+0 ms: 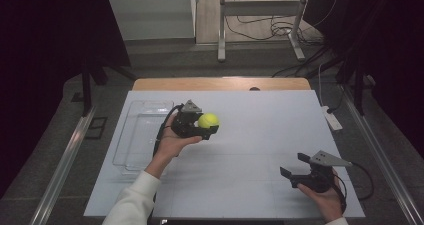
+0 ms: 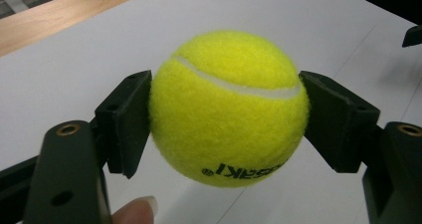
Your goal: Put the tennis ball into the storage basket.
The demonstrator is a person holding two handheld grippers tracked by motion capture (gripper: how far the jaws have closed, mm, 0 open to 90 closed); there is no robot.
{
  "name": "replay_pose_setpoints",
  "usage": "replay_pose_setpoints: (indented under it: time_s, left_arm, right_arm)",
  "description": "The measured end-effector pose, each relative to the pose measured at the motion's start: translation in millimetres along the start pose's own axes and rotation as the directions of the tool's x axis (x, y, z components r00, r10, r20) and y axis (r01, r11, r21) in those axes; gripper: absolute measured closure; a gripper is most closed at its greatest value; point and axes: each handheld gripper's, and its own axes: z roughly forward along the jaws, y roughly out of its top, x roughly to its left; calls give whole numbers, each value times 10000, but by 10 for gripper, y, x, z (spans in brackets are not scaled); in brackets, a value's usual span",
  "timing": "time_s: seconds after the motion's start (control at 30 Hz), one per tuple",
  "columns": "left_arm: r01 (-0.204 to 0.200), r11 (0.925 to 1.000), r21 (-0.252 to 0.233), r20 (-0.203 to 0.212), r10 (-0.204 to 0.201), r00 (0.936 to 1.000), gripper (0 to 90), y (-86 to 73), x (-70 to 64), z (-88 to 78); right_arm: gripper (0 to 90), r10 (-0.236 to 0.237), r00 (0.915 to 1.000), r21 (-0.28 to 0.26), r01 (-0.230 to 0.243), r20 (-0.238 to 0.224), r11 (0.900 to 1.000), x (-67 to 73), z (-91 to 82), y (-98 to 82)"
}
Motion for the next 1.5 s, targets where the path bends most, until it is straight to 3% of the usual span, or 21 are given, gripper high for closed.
replay_pose_setpoints:
  time_s: [1.5]
  left_arm:
    - [175, 9984, -535, -131, -182, 9997, 266, -134, 90, -225]
  right_arm:
    - [100, 2, 9999, -13, -2, 153, 10000, 1, 6, -5]
